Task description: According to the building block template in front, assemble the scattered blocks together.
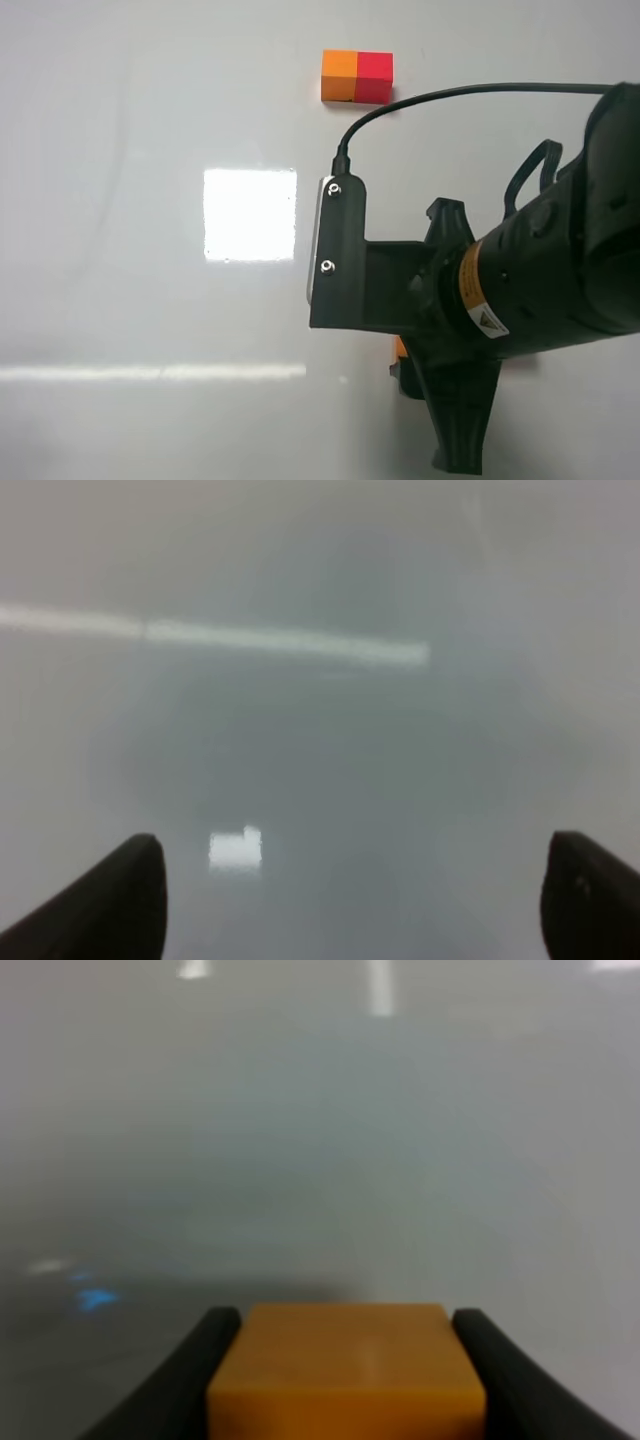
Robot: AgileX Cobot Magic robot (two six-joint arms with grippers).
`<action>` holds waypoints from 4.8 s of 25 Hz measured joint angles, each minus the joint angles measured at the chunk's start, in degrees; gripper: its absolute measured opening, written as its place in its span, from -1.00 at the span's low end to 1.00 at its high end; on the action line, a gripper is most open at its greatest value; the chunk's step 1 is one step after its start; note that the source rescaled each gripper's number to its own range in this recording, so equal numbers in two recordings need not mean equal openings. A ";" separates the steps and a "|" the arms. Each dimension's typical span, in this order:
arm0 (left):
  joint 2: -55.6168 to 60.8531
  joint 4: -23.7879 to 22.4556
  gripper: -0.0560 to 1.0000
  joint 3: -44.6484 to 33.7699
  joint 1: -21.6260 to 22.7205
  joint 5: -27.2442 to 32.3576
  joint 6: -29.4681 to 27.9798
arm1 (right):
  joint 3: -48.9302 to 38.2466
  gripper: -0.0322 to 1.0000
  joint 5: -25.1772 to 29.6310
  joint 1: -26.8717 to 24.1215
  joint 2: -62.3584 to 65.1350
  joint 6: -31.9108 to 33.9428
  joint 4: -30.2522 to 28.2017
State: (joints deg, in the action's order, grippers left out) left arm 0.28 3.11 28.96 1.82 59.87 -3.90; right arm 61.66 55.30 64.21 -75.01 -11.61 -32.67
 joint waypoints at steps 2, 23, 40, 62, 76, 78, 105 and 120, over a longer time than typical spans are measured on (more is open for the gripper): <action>0.00 0.00 -0.89 0.00 0.00 0.00 0.00 | -0.83 -0.93 -1.03 -1.78 0.12 -0.29 -0.26; 0.00 0.00 -0.89 0.00 0.00 0.00 0.00 | -1.00 -0.93 -4.44 -15.82 0.12 -12.85 9.37; 0.00 0.00 -0.89 0.00 0.00 0.00 -0.04 | -1.00 -0.91 -5.13 -19.13 0.25 -12.85 12.71; 0.00 0.00 -0.89 0.00 0.00 -0.05 -0.05 | -3.84 0.40 -1.99 -19.13 10.95 -8.05 10.86; 0.00 0.00 -0.89 0.00 0.00 -0.05 -0.05 | -7.82 0.38 -7.70 -20.83 9.39 -2.76 7.26; 0.00 0.00 -0.89 0.00 0.00 -0.05 -0.05 | -7.98 0.34 -7.81 -21.29 8.39 -2.71 7.19; 0.00 -0.05 -0.89 0.00 0.00 -0.05 -0.05 | -7.98 -0.92 -7.80 -21.41 4.98 -2.53 5.93; 0.00 -0.05 -0.89 0.00 0.00 -0.05 -0.05 | 6.31 -0.92 2.64 -12.25 1.54 -10.19 5.57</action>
State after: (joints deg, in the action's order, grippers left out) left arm 0.28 3.06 28.96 1.82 59.82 -3.95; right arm 67.97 57.94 51.96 -73.47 -21.80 -27.10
